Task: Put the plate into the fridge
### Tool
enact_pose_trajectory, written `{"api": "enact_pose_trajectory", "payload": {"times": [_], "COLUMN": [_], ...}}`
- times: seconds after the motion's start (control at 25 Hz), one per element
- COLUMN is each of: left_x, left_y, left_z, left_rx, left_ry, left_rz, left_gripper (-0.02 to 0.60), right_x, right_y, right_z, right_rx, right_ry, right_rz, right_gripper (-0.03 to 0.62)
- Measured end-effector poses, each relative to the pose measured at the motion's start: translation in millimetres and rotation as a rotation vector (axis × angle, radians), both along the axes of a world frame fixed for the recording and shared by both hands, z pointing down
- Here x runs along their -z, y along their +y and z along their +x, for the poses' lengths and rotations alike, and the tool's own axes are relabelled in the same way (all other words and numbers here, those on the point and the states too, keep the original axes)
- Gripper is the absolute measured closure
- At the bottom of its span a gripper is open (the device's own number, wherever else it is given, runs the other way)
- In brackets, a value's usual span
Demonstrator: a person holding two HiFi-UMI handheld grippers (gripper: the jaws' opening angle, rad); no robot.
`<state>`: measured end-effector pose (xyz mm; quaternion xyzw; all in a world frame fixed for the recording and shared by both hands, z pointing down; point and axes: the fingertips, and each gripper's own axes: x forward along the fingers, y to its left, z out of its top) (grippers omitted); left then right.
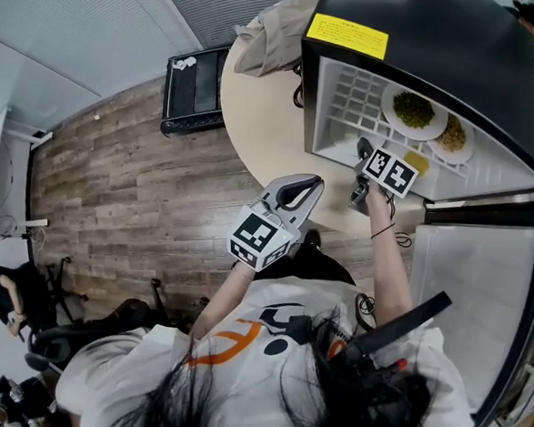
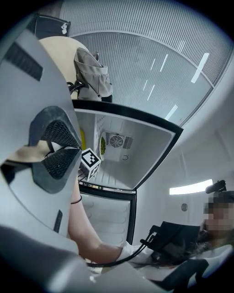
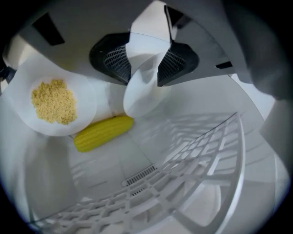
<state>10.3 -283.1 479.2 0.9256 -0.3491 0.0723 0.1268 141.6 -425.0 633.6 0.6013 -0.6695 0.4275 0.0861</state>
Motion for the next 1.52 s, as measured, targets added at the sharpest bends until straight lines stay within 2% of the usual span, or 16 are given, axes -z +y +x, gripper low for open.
{"api": "enact_pose_trajectory", "payload": {"times": [0.2, 0.32, 0.44, 0.8, 1.04, 1.16, 1.32, 1.52], "left_x": [2, 4, 4, 6, 9, 11, 16, 19], "left_y": [2, 2, 2, 6, 12, 18, 27, 43], "left_z": [-2, -4, -6, -5, -8, -9, -12, -18], "left_rx": [0.001, 0.007, 0.009, -0.008, -0.020, -0.030, -0.048, -0.068], "left_ry": [-0.003, -0.001, -0.001, 0.003, 0.006, 0.007, 0.009, 0.009], "left_rz": [0.009, 0.012, 0.012, 0.020, 0.029, 0.033, 0.042, 0.049], "left_gripper": [0.569, 0.568, 0.568, 0.569, 0.569, 0.569, 0.569, 0.569], "right_x": [-5, -6, -1, 18, 53, 69, 89, 104], "right_y": [8, 13, 14, 25, 42, 56, 77, 106], "right_z": [-3, 3, 7, 1, -9, -16, -26, -39], "right_rx": [0.069, 0.048, 0.016, 0.020, -0.005, 0.004, 0.000, 0.008], "right_ry": [0.207, 0.248, 0.224, 0.109, -0.036, -0.045, -0.064, -0.073], "right_rz": [-0.037, -0.060, -0.053, -0.011, 0.069, 0.101, 0.136, 0.143], "right_gripper": [0.337, 0.319, 0.319, 0.320, 0.327, 0.353, 0.445, 0.489]}}
